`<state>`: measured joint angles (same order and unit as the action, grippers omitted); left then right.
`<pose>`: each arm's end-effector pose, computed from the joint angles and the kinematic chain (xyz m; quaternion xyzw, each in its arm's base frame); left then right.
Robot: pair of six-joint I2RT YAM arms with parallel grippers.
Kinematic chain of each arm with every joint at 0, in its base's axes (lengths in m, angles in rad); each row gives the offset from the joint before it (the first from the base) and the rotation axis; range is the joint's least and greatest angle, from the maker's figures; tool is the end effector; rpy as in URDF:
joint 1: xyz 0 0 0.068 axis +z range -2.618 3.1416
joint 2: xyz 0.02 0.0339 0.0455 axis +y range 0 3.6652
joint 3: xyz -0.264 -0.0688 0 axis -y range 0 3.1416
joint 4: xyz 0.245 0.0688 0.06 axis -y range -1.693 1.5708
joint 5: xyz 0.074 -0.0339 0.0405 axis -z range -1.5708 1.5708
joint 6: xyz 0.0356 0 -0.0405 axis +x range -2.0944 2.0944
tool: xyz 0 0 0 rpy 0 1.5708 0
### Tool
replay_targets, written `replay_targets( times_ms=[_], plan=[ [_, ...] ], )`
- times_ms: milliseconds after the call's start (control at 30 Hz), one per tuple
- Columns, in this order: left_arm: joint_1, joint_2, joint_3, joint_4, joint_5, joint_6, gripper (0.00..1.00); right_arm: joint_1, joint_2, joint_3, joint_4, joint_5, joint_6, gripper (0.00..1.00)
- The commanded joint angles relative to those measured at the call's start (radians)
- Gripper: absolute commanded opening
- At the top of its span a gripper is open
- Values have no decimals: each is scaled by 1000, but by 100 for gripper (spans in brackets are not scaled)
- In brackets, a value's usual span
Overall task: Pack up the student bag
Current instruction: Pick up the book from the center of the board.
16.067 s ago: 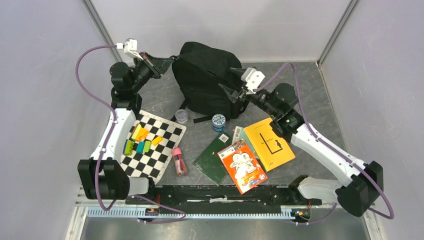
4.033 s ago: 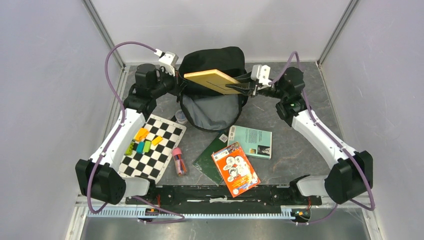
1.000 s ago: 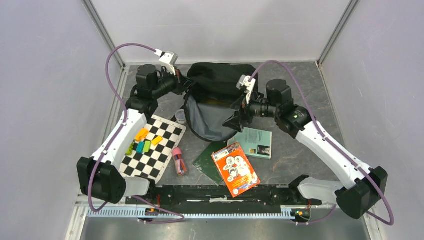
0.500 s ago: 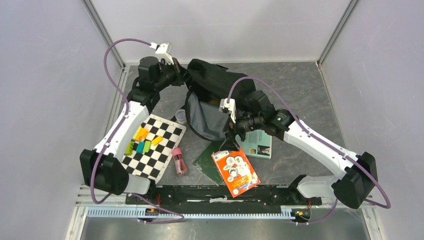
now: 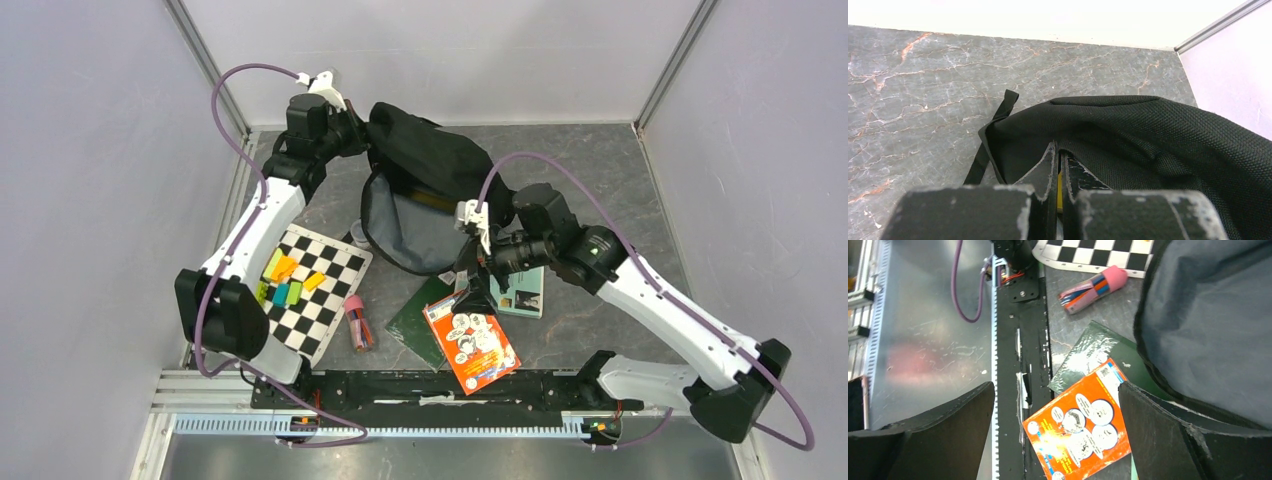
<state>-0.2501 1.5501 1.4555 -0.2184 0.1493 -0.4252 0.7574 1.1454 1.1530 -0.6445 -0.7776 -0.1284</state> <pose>0.3552 -0.0962 0.3804 -0.0268 0.8072 -0.2512 0.5335 0.1539 0.1799 0.3567 -0.5083 0.6734 0.4508 0.2914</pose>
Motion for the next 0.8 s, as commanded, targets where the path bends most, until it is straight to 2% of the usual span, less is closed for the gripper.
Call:
replay_targets(
  times_ms=[0, 200, 300, 433, 567, 767],
  plan=[
    [6, -19, 3, 19, -39, 39, 2, -8, -84, -38, 20, 161, 124, 98],
    [8, -42, -47, 41, -1, 84, 2, -75, -248, -275, 150, 241, 333, 98],
    [8, -58, -82, 72, 32, 85, 2, -104, -278, -415, 141, 302, 381, 98],
    [8, -77, -112, 96, 59, 87, 2, -153, -319, -583, 211, 330, 409, 98],
    [8, -87, -128, 109, 78, 80, 2, -245, -316, -712, 296, 314, 401, 98],
    [7, -98, -131, 114, 83, 82, 2, -286, -274, -860, 501, 149, 396, 98]
  ],
)
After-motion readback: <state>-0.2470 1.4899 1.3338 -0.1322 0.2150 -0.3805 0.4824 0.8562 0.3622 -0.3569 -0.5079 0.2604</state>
